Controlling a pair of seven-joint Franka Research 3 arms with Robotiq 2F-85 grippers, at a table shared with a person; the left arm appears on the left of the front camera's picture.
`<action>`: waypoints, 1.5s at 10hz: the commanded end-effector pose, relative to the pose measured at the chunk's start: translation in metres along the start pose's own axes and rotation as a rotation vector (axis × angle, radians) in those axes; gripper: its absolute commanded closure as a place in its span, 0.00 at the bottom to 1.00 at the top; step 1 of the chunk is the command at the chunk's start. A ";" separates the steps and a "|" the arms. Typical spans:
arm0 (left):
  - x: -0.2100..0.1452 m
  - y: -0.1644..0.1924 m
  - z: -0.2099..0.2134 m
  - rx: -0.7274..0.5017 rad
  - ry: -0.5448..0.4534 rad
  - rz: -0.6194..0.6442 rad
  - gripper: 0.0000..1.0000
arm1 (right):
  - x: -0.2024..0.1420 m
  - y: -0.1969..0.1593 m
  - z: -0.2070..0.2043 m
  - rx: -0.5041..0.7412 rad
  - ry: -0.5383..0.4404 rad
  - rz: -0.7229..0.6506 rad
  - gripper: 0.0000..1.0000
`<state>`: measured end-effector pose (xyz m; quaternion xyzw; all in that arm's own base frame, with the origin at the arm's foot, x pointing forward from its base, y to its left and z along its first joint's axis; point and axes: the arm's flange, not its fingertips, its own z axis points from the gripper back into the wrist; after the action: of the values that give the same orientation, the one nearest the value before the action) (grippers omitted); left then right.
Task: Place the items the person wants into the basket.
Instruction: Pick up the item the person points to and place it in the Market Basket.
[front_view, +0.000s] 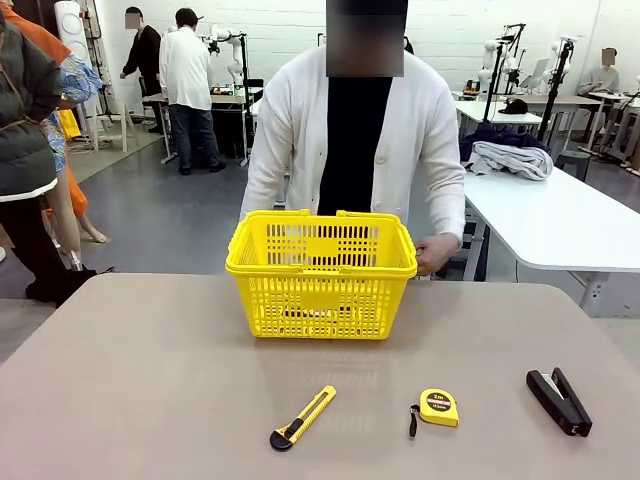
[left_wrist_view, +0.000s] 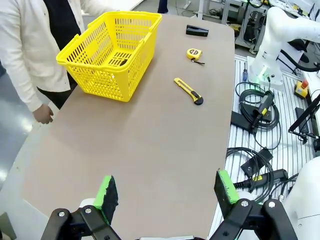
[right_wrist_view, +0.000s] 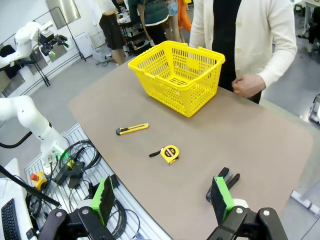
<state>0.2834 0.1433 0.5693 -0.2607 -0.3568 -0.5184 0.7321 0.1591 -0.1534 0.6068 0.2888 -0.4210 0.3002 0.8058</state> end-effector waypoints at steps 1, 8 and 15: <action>0.001 -0.001 0.001 -0.004 -0.019 -0.012 0.00 | 0.000 0.000 -0.001 0.015 -0.006 0.011 0.00; 0.001 -0.001 0.001 -0.004 -0.019 -0.012 0.00 | 0.000 0.000 -0.001 0.015 -0.006 0.011 0.00; 0.001 -0.001 0.001 -0.004 -0.019 -0.012 0.00 | 0.000 0.000 0.000 0.000 0.000 0.000 0.00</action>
<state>0.2827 0.1415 0.5706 -0.2613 -0.3558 -0.5158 0.7342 0.1591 -0.1535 0.6068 0.2888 -0.4210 0.3000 0.8058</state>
